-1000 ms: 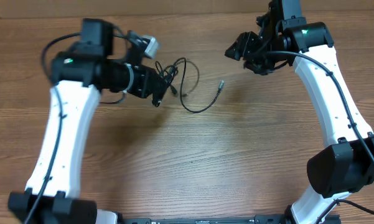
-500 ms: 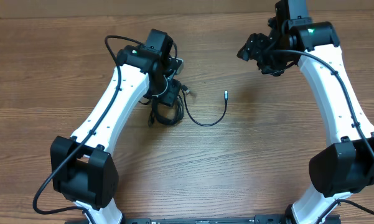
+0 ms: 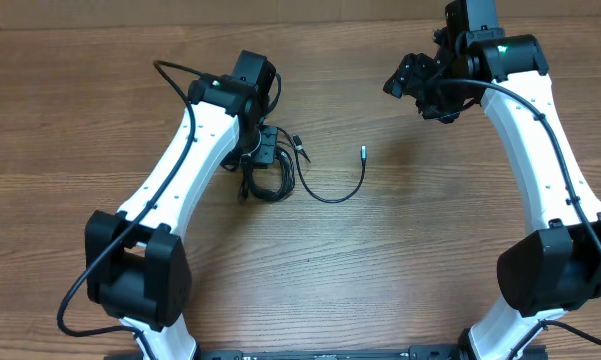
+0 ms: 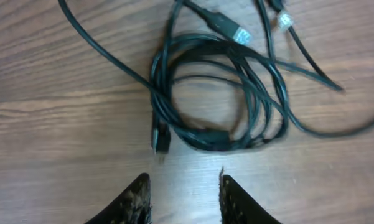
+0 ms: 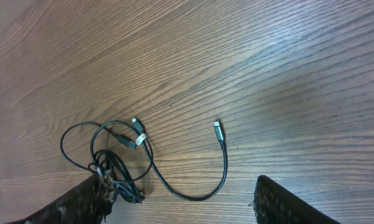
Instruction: Untangle cables
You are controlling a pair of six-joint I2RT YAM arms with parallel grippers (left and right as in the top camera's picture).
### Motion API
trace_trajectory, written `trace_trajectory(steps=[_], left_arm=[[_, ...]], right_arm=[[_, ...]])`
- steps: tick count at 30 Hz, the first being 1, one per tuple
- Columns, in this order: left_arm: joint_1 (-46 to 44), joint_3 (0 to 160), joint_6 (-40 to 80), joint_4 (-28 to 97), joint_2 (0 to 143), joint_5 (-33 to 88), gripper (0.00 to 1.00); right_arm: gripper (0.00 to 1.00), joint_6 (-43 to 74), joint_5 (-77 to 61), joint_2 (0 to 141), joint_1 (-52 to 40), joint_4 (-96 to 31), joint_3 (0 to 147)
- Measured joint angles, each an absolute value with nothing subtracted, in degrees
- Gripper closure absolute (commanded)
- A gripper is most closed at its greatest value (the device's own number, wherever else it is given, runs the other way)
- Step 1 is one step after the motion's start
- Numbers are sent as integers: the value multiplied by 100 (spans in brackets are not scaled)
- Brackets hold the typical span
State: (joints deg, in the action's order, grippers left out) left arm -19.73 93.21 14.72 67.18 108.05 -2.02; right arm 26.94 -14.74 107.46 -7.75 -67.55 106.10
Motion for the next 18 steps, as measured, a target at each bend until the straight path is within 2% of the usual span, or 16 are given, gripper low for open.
trace_trajectory(steps=[4,9,10,18], left_arm=[[-1905,8969,1726,6163,10914,-305,61],[-1747,8698,1859,5614,11096,-336,68],[-1702,8689,1885,5561,11146,-346,70],[-1490,8674,1959,5498,11515,-386,72]], right_arm=[[28,2696,-1470,10746,-775,-6751,10610],[28,2698,-1472,10746,-775,-6753,10610],[28,2696,-1470,10746,-775,-6755,10610],[28,2696,-1461,10746,-775,-6753,10610]])
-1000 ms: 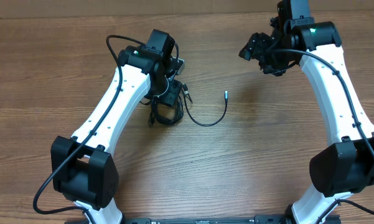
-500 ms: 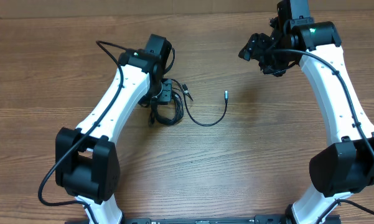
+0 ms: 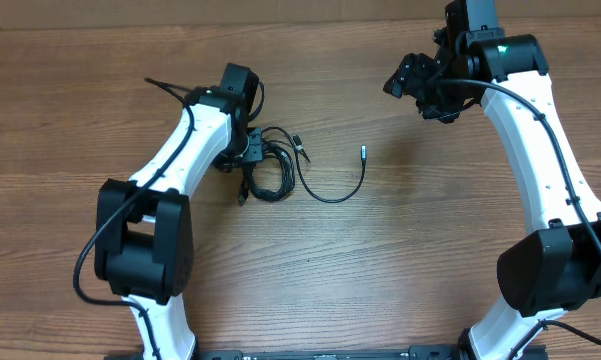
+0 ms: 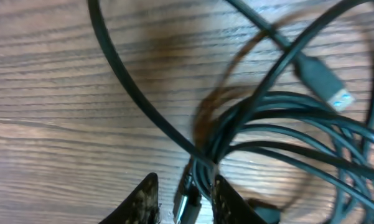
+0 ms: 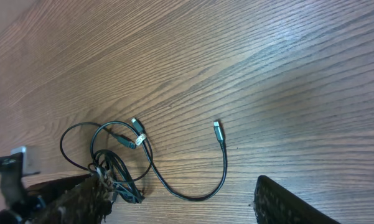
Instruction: Untangle cables
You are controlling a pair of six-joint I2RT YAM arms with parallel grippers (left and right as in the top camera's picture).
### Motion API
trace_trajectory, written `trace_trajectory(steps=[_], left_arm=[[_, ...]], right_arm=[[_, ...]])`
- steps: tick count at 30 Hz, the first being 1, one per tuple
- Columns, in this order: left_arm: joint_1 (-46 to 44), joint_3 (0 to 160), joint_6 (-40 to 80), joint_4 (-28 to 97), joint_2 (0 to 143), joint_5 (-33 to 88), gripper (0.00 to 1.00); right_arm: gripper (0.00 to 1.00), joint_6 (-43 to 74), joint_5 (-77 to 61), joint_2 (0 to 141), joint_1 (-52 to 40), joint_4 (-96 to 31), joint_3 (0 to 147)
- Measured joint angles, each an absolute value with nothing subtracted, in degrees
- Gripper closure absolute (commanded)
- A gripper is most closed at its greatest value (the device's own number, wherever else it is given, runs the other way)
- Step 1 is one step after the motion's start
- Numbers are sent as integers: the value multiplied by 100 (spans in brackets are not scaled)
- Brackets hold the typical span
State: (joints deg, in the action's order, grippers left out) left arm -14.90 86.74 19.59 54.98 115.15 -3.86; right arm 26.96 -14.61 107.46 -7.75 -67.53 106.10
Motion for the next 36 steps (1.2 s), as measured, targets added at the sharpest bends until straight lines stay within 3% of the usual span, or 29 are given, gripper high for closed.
trace_trajectory(steps=[9,20,28,30,36], left_arm=[[-1500,8659,1957,5216,11845,-217,73],[-1500,8661,1959,5033,12044,-191,87],[-1500,8661,1964,5039,12044,-196,72],[-1500,8661,1959,5052,12046,-202,73],[-1500,8670,2071,5039,12077,-176,93]], right_arm=[[27,2696,-1461,10746,-775,-6753,10610],[27,2694,-1461,10746,-775,-6775,10610],[28,2694,-1461,10746,-775,-6794,10610],[28,2694,-1461,10746,-775,-6812,10610],[28,2694,-1461,10746,-775,-6825,10610]])
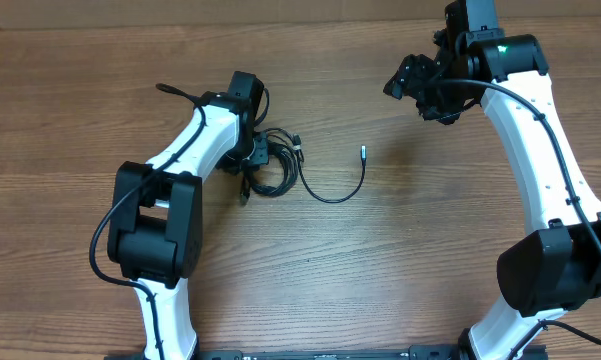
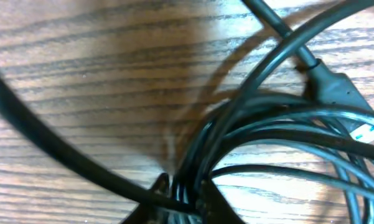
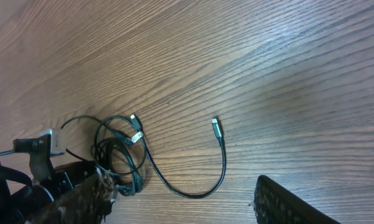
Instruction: Untangle cables
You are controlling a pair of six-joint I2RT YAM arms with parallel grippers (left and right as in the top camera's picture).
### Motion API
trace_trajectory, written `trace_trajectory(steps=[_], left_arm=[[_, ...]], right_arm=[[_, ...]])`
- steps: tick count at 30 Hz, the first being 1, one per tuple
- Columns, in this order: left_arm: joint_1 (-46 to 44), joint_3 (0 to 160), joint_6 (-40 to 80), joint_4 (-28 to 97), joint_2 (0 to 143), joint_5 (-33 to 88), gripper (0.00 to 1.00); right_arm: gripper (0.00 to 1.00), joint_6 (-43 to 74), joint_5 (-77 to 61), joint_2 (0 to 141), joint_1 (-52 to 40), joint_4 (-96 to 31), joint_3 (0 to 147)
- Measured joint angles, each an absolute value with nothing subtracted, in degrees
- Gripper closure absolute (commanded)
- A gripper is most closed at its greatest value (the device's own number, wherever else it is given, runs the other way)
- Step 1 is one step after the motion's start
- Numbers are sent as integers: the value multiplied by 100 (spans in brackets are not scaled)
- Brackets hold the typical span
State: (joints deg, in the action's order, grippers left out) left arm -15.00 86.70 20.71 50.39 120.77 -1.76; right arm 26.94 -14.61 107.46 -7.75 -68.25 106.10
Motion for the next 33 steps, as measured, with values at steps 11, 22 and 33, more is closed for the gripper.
trace_trajectory(steps=[11,22,33], left_arm=[[-1500,8836,2362,5162,12169,-309,96],[-1374,9904,1861,5564,10831,696,96],[-1372,10169,1437,5706,9321,1396,96]], right_arm=[[32,2169,-2115,10746,-775,-6873,10617],[27,1035,-3430,10475,-777,-6978,11072],[36,-38,-4342,10259,-958,-6785,11111]])
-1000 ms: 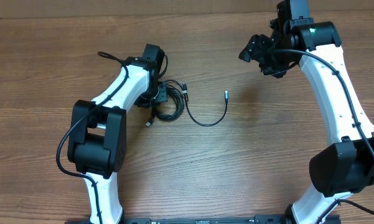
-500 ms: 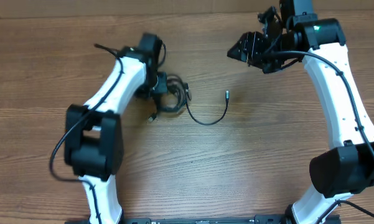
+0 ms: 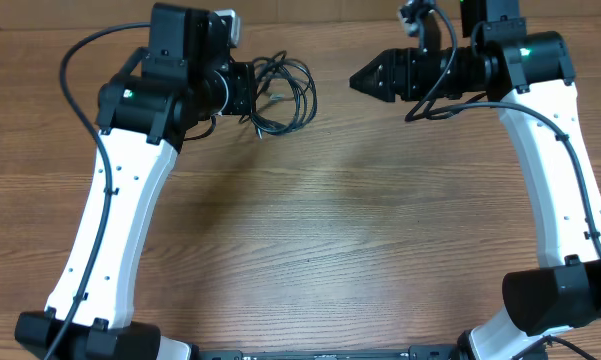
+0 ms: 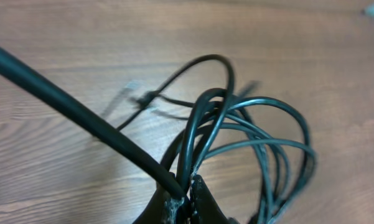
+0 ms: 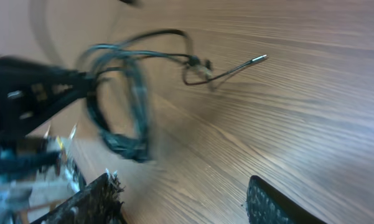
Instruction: Untangle cables
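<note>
A tangle of black cables (image 3: 280, 95) hangs in the air above the far side of the table, its loops spilling right from my left gripper (image 3: 242, 98). That gripper (image 4: 185, 198) is shut on the bundled strands, which rise from between its fingers as several loops (image 4: 255, 143). My right gripper (image 3: 365, 78) is high at the far right, pointing left toward the bundle with its jaws wide apart and nothing between them. In the right wrist view the coil (image 5: 121, 93) hangs ahead, with a loose plug end (image 5: 258, 59) sticking out to the right.
The wooden table (image 3: 330, 230) lies below both arms. My left arm's own thick cable (image 4: 68, 112) crosses the left wrist view. My left arm's wrist (image 5: 31, 93) shows dark at the left of the right wrist view.
My left gripper, then shut on the tangle on the table, now holds it lifted toward the far edge. My right gripper has turned to point left at the bundle.
My left gripper stood open just short of the tangle lying on the table, then closer with strands between its fingers, then shut on them. The right arm stayed high and open throughout. Now the whole tangle is off the table, and the right gripper faces it.
</note>
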You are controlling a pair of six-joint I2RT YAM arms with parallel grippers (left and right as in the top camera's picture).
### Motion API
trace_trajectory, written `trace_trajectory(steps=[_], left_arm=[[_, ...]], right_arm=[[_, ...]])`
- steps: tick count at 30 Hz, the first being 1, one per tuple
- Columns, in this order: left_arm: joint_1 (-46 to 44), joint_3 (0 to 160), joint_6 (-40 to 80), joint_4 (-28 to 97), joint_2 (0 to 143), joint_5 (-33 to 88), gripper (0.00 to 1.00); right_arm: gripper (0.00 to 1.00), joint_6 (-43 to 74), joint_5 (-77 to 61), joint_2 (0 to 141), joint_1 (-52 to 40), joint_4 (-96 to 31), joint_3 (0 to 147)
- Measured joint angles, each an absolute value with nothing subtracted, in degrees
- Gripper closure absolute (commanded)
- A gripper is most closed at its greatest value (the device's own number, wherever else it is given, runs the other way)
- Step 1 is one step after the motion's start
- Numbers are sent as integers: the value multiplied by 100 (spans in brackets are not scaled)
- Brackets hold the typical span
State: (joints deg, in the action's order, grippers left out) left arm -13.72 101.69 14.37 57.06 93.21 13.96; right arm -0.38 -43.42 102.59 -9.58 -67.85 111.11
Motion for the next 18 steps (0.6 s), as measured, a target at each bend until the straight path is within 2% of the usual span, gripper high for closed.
trace_trajectory(steps=[5,10,14,18], left_arm=[[-1302,10165,1179,5837,9456,1723,96],[-1225,10162,985,5874,9463,2283,96],[-1181,10162,908,5881,9463,2689,96],[-1107,10162,878,5892,9463,3063,96]], right_arm=[[37,-672,-4497,10259,-1302,-6744,11111],[37,-945,-4021,10261,-1820,-6661,11111],[37,-880,-3544,10337,-2082,-6615,11111],[40,-336,-3052,10562,-2108,-6504,11115]])
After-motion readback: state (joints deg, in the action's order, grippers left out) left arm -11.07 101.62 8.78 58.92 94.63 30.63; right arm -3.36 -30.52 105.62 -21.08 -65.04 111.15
